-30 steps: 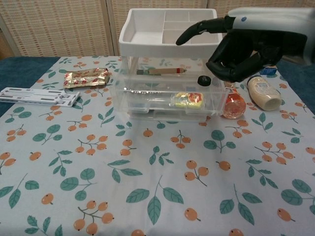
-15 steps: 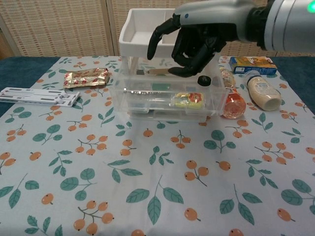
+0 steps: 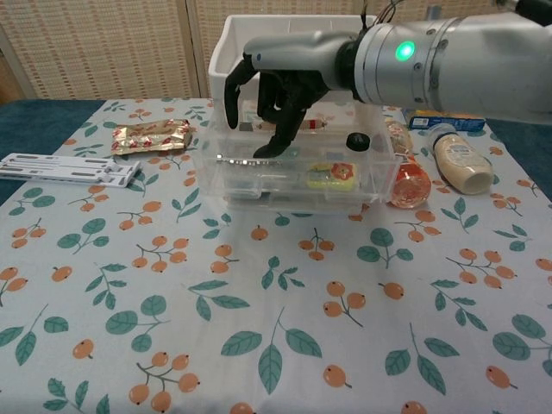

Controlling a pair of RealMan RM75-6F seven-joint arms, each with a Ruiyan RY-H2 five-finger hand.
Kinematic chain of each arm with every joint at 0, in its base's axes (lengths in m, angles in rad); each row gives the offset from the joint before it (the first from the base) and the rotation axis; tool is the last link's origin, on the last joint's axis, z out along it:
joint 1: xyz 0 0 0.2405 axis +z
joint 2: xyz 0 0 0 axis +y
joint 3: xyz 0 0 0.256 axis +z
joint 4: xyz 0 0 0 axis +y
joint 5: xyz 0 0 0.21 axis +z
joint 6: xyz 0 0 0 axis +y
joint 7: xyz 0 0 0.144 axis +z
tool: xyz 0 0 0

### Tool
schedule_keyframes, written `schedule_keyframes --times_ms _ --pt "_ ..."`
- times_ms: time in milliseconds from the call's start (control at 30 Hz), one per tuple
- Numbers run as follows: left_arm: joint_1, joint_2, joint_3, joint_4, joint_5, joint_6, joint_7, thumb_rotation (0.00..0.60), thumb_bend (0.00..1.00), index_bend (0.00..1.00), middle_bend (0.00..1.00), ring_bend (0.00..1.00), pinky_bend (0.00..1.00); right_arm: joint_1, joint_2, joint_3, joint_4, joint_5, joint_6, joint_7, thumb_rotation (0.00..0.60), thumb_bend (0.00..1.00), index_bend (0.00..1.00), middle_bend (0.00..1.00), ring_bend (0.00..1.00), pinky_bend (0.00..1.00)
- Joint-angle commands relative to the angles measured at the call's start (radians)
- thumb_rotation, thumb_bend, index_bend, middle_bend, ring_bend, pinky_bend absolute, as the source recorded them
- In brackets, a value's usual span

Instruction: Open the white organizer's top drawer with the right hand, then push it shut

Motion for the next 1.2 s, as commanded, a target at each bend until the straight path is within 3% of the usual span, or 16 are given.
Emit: schedule_keyframes --times_ms 33,167,667,1200 --pt "0.001 0.000 0.000 0.001 -0.002 0.000 -0.002 0.600 0.21 0.11 0.02 0.08 0.08 0.018 -0.018 -0.007 0.023 0.009 0.009 -0.021 0.600 0.23 0.42 0.93 1.00 1.00" --pt "0.003 0.000 0.000 0.002 -0.002 0.001 -0.004 0.600 0.21 0.11 0.02 0.08 0.08 0.035 -0.037 -0.023 0.043 0.018 0.010 -0.045 0.600 0.29 0.43 0.93 1.00 1.00" --pt "0.000 -0.008 -0.003 0.016 -0.001 -0.004 -0.016 0.600 0.21 0.11 0.02 0.08 0.08 0.055 -0.104 -0.083 0.100 -0.011 0.080 -0.150 0.600 0.34 0.46 0.94 1.00 1.00" --pt "-0.001 -0.012 -0.007 0.025 -0.003 -0.004 -0.022 0.600 0.21 0.11 0.02 0.08 0.08 0.059 -0.121 -0.084 0.127 0.015 0.076 -0.174 0.600 0.38 0.50 0.94 1.00 1.00"
